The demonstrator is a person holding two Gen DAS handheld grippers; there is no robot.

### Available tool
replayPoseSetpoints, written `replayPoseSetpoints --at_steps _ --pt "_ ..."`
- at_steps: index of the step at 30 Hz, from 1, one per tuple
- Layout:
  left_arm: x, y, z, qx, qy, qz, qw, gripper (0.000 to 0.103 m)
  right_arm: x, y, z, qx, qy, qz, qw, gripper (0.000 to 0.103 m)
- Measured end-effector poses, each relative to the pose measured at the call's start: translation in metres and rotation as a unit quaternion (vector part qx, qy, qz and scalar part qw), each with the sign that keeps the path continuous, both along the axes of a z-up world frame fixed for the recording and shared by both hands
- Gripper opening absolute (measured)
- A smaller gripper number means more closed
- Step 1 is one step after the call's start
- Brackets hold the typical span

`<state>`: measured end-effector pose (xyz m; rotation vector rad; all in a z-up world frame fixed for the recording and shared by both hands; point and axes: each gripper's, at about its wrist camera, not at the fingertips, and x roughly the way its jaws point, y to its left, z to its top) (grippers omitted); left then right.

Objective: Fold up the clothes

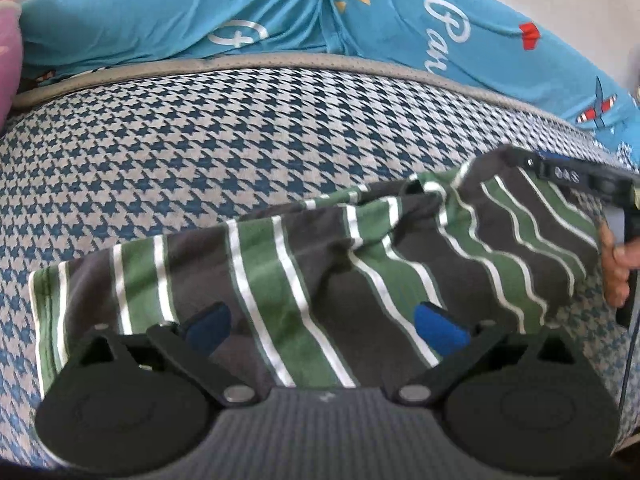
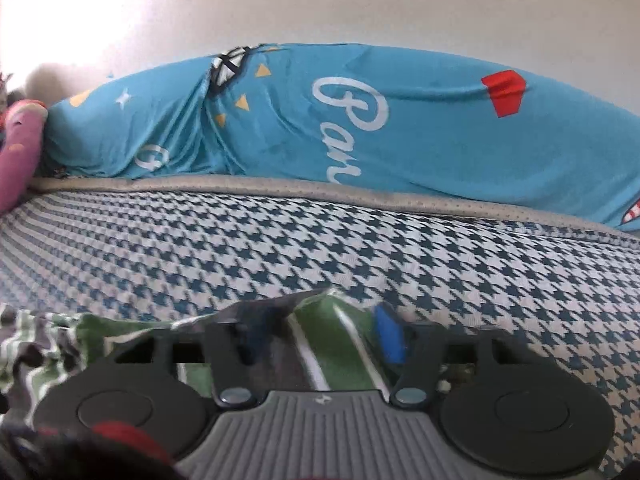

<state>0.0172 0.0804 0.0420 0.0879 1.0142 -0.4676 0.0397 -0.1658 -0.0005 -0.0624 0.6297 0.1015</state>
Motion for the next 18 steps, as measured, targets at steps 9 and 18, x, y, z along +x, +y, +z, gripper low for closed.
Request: replayPoseSetpoints --at_steps 9,18 --pt "-0.023 -0.019 -0.014 0.061 -0.028 -0.044 0.9968 0.103 0.013 -0.007 -0.001 -0.003 -0.01 -0.043 0.999 0.007" --pt "-0.023 -0.016 -0.002 0.007 -0.036 -0.049 0.9981 0.103 0.025 -0.018 0.003 0.049 -0.003 -0.103 0.993 0.006"
